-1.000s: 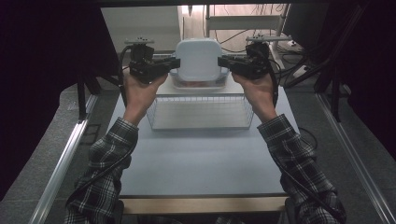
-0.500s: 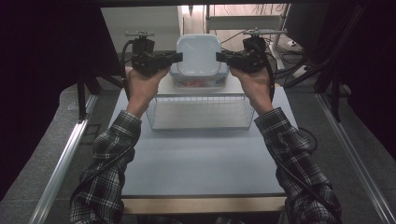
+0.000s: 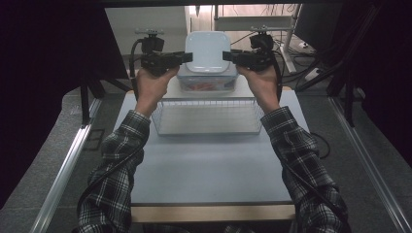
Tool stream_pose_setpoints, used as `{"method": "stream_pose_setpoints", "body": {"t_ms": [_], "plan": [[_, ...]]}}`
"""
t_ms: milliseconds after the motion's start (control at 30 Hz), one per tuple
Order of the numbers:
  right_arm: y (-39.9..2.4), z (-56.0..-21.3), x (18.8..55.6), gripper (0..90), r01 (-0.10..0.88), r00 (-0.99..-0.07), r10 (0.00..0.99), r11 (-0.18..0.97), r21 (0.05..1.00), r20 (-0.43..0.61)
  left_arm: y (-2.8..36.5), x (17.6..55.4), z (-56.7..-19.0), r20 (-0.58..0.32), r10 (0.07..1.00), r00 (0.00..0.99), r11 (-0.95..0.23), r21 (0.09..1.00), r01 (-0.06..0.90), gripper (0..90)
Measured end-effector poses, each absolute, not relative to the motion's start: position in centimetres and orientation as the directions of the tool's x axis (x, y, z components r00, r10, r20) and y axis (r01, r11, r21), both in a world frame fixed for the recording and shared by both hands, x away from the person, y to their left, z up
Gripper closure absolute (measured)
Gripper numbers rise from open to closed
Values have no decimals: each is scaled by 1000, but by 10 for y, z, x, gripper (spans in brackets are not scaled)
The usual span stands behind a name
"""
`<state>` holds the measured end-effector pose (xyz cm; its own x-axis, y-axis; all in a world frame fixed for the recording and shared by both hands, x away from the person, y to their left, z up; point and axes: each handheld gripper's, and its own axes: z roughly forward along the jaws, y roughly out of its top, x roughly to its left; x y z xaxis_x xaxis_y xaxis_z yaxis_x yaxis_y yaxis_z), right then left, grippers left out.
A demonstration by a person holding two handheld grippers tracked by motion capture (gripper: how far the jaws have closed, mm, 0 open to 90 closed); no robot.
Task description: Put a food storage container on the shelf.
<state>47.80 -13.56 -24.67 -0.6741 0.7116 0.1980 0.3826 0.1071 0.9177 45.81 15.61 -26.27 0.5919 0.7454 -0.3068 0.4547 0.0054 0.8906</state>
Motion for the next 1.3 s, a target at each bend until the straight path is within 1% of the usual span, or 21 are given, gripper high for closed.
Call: {"method": "stream_pose_setpoints", "body": {"t_ms": [133, 400, 500, 633, 833, 900, 1033, 1300], "plan": [[-134, -246, 482, 595, 393, -669, 715, 108, 913, 203, 156, 464, -263, -317, 748, 584, 14, 886, 463, 597], [-132, -248, 493, 536, 423, -649, 721, 75, 903, 244, 155, 471, -263, -323, 760, 564, 29, 884, 467, 506], [-129, -247, 495, 542, 383, -626, 756, 86, 920, 190, 154, 473, -262, -315, 771, 554, 28, 885, 465, 499], [-124, -246, 498, 572, 363, -610, 777, 98, 926, 157, 154, 478, -260, -313, 781, 540, 32, 884, 466, 494], [-120, -247, 502, 579, 359, -602, 785, 100, 928, 148, 154, 482, -260, -310, 785, 536, 32, 885, 464, 475], [-120, -246, 501, 569, 361, -606, 781, 102, 927, 150, 154, 481, -259, -294, 793, 533, 24, 890, 455, 469], [-121, -244, 499, 498, 344, -630, 762, 99, 934, 151, 155, 480, -256, -279, 782, 557, 11, 901, 434, 398], [-127, -246, 493, 276, 347, -702, 693, 134, 928, 163, 155, 468, -254, -234, 733, 639, -65, 911, 408, 225]]}}
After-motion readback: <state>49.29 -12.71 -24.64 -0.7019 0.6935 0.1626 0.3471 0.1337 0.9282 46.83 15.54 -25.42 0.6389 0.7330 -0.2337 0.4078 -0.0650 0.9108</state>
